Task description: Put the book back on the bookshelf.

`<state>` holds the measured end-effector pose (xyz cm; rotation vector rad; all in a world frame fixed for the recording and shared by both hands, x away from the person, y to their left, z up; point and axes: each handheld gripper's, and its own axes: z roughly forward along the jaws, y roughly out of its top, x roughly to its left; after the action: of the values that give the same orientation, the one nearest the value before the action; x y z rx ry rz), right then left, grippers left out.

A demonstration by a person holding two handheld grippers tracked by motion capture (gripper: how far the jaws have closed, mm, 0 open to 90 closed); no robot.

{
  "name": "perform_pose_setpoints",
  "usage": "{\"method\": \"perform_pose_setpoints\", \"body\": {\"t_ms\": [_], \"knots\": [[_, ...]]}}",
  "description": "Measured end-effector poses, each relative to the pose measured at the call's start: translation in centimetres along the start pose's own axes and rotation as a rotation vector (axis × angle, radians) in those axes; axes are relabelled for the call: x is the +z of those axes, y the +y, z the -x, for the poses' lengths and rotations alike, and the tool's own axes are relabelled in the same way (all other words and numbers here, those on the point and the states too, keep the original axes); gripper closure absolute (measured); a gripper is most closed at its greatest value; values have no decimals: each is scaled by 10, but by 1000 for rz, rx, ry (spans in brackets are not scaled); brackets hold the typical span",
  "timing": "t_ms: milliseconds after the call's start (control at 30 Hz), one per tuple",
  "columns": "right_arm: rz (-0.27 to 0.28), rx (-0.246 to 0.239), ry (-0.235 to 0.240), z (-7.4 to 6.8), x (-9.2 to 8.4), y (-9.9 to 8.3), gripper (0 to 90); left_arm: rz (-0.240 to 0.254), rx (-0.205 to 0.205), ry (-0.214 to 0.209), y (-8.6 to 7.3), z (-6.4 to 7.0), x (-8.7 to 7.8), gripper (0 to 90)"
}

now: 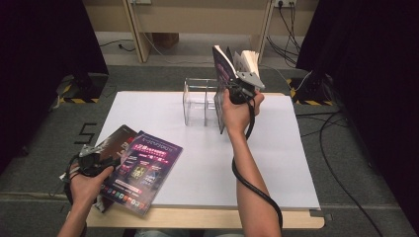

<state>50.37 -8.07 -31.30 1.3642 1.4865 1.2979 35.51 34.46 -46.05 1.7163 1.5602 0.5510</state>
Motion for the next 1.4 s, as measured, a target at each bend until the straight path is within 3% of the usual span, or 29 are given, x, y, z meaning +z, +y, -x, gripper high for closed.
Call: {"method": "perform_pose_setpoints", "body": {"t_ms": [867,1400], "knots": [[-24,-12,-27,-3,23,-9,845,5,2,3,0,-1,0,618],[-11,-11,-54,-1,27,-15,843,3,2,3,-1,-1,0,618]]}}
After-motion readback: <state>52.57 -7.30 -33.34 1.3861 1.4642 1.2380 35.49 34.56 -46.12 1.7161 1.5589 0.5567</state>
